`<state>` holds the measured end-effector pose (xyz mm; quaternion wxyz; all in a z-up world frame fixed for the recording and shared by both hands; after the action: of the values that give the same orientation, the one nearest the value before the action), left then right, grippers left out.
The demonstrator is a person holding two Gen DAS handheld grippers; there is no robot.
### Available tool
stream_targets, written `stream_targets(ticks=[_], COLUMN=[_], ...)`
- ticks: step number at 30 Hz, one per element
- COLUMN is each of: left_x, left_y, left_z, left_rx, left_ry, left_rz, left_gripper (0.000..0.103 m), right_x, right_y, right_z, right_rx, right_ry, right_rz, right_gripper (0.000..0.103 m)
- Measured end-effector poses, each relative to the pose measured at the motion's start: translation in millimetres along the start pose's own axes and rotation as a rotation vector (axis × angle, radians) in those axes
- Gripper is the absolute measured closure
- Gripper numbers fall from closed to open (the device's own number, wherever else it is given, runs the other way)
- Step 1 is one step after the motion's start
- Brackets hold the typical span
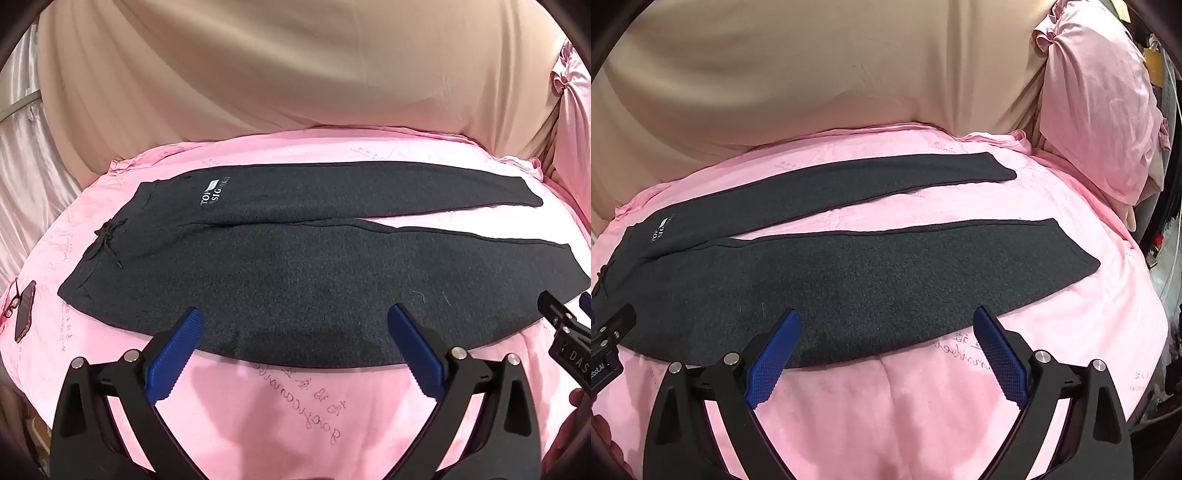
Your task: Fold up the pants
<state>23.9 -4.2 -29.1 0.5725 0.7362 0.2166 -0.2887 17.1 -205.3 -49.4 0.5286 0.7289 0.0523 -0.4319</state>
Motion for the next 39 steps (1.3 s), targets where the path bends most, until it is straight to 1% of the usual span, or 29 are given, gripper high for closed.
stream_targets(ticks=[17,39], left_x=[19,44], left_y=[3,11], left_z=[-3,-4], left_rx=[-0.007,-0.008], left_ry=[-0.020,-0.019], left_rz=[-0.031,-0.079], left_gripper=[0.005,0.005], right_x=[14,41], right_y=[5,5], right_z=[-5,-6], right_rx=[0.003,0.001], right_ry=[-0.001,-0.005], right_rz=[-0.026,-0.056], right_gripper=[0.011,0.011])
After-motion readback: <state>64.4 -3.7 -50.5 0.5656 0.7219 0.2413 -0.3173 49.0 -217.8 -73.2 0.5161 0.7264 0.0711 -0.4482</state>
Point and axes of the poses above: each gripper's, at about its wrist camera, not at the fingertips, and x roughly the way its jaws point, z to its right, y to its top, the point moved 3 cm from there along x, roughly the way its jaws point, and after that the axes turned 7 degrees about x, right-handed, at the moved point
